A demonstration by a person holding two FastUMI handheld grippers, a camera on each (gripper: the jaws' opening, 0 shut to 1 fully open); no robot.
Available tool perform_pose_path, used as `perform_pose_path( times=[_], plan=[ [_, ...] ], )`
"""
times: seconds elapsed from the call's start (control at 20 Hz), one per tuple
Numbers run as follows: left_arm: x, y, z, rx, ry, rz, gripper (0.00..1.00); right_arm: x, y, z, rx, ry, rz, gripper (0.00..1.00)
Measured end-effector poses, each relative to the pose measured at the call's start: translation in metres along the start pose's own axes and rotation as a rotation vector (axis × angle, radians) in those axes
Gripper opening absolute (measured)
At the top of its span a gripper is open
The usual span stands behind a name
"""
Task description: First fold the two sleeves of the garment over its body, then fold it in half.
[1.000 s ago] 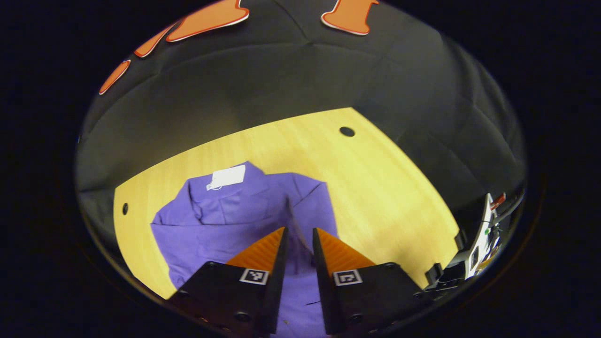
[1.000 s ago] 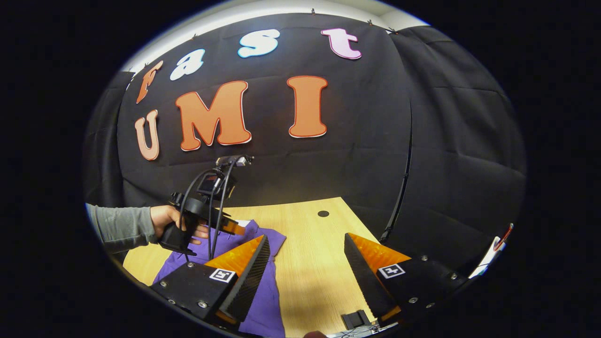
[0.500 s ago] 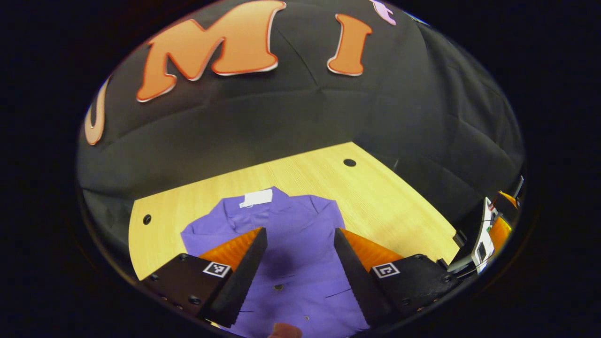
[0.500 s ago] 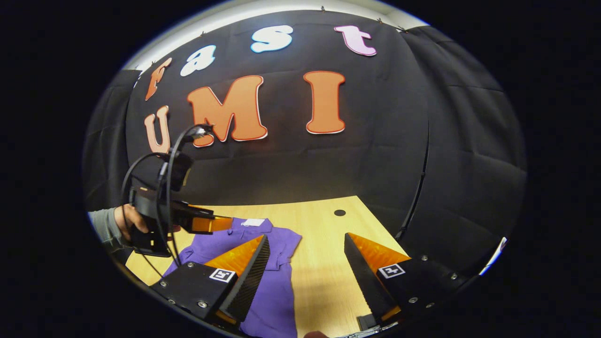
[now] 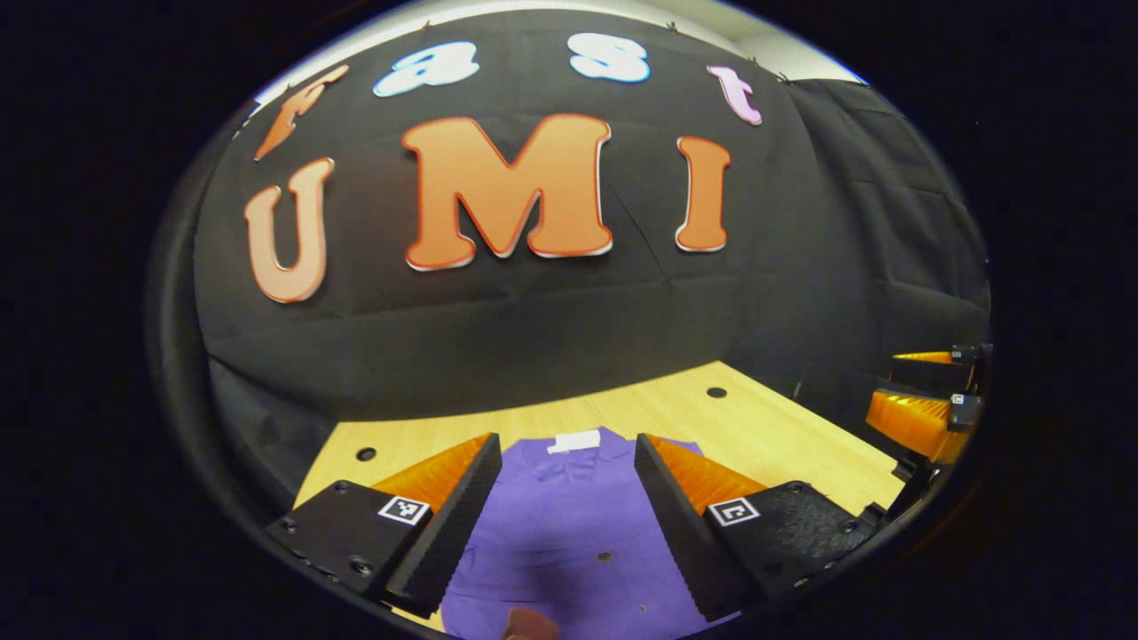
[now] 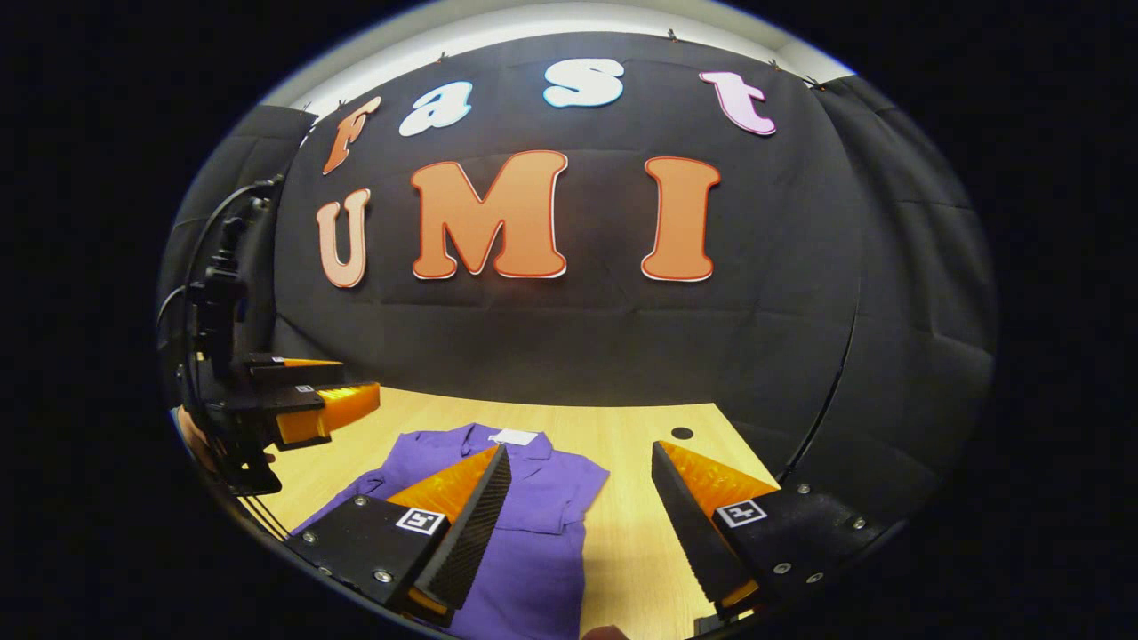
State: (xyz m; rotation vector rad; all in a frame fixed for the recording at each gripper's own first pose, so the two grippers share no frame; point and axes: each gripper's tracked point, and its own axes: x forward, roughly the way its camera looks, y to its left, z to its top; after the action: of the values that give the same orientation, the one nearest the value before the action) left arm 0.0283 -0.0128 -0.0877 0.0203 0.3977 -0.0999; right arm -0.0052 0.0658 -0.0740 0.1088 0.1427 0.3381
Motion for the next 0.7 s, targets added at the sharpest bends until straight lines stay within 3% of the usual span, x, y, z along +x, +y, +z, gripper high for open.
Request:
perform_pose_path(
  times=[0.3, 0.4, 0.7],
  plan=[
    [-0.063, 0.033, 0.013, 0.029, -0.143, 0.102, 0.96, 0.000, 0.012, 0.014, -0.006, -0.074, -0.009, 0.94],
    [-0.075, 0.046, 0.016, 0.035, -0.164, 0.148, 0.96, 0.000, 0.019, 0.008, -0.005, -0.052, 0.006, 0.94],
    [-0.089, 0.069, -0.063, 0.007, 0.071, 0.160, 0.98, -0.009, 0.015, -0.075, -0.055, 0.219, 0.019, 0.95]
  ],
)
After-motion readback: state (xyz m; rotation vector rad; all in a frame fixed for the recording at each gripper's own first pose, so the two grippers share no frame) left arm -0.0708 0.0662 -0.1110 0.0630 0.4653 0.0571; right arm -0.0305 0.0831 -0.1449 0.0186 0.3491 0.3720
